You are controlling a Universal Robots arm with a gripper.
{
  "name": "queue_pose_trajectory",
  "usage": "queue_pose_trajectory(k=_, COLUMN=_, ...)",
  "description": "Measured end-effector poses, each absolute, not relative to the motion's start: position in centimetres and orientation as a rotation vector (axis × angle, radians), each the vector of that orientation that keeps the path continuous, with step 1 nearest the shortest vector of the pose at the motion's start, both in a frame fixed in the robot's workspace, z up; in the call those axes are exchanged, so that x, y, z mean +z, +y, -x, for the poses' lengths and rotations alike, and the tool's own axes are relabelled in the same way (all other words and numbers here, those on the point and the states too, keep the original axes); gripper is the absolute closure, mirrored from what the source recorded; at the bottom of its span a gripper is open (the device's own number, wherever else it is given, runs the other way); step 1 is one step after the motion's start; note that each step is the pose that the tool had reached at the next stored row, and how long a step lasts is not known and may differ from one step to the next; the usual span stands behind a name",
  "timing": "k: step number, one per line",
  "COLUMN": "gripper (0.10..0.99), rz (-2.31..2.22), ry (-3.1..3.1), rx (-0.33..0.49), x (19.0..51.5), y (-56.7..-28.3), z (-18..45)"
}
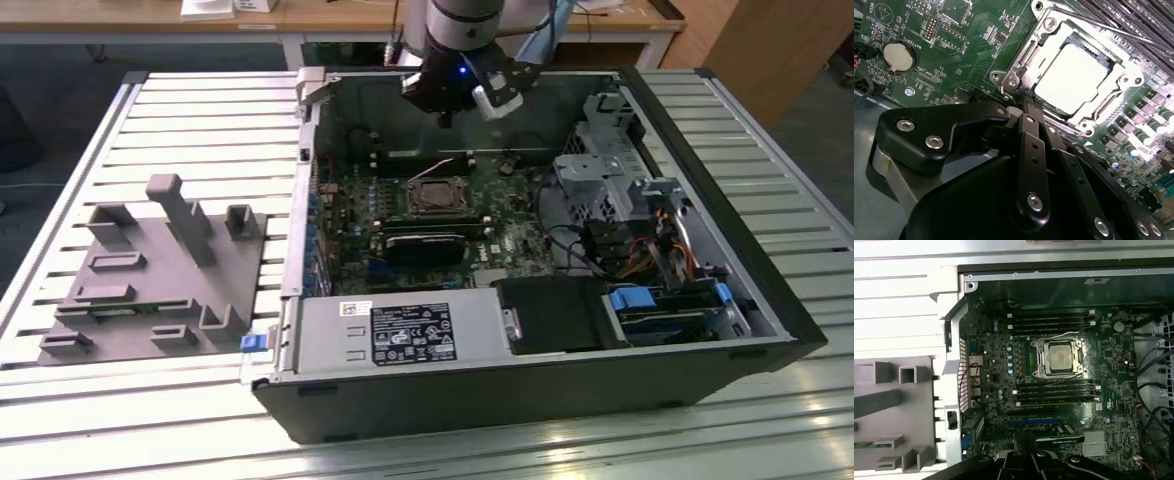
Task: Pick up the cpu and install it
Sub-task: 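Install the first cpu locking lever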
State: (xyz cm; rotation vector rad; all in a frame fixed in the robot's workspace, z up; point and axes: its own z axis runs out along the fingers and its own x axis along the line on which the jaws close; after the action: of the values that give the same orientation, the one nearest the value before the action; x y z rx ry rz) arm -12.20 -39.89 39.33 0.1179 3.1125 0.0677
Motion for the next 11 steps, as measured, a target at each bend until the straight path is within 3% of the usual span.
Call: queue_pose_trajectory(k=11, gripper=0.980, rz=-0.118, ry=3.113, rx=0.068, x=39.32, y=-39.88, z=11.70)
